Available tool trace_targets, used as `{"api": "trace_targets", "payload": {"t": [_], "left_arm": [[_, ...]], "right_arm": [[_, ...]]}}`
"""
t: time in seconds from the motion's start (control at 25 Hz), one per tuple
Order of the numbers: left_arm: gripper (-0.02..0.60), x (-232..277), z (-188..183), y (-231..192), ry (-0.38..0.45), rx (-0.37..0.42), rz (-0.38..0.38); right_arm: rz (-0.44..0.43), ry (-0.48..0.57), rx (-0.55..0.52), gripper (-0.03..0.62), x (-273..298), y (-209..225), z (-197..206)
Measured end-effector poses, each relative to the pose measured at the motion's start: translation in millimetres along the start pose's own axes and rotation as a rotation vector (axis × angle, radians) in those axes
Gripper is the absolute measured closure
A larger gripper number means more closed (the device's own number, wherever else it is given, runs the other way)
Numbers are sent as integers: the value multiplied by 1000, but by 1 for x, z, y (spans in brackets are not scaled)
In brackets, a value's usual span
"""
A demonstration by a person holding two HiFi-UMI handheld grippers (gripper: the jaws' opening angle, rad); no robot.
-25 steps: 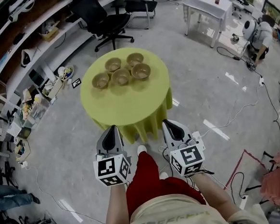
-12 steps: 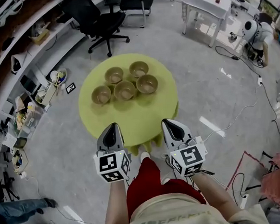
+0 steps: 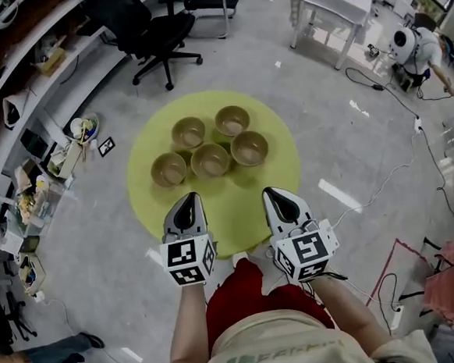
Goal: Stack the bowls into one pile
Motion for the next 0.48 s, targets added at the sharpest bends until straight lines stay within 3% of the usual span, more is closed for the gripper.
{"api": "trace_targets", "payload": {"t": [0.24, 0.48], "left_arm": [[557, 32, 16, -20, -58, 3, 18], [557, 62, 33, -30, -108, -52, 47]], "right_arm": [[33, -20, -14, 557, 30, -1, 4], [50, -56, -24, 557, 62, 4, 12]]}}
Point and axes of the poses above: the fingertips, and each gripper's own axes: x forward along the fingers, y to its right, z out of its underside, the point moved 1 cm from there along -x, backward along the fingers, and after that the axes turned 12 degrees about x, right-handed, at the moved point
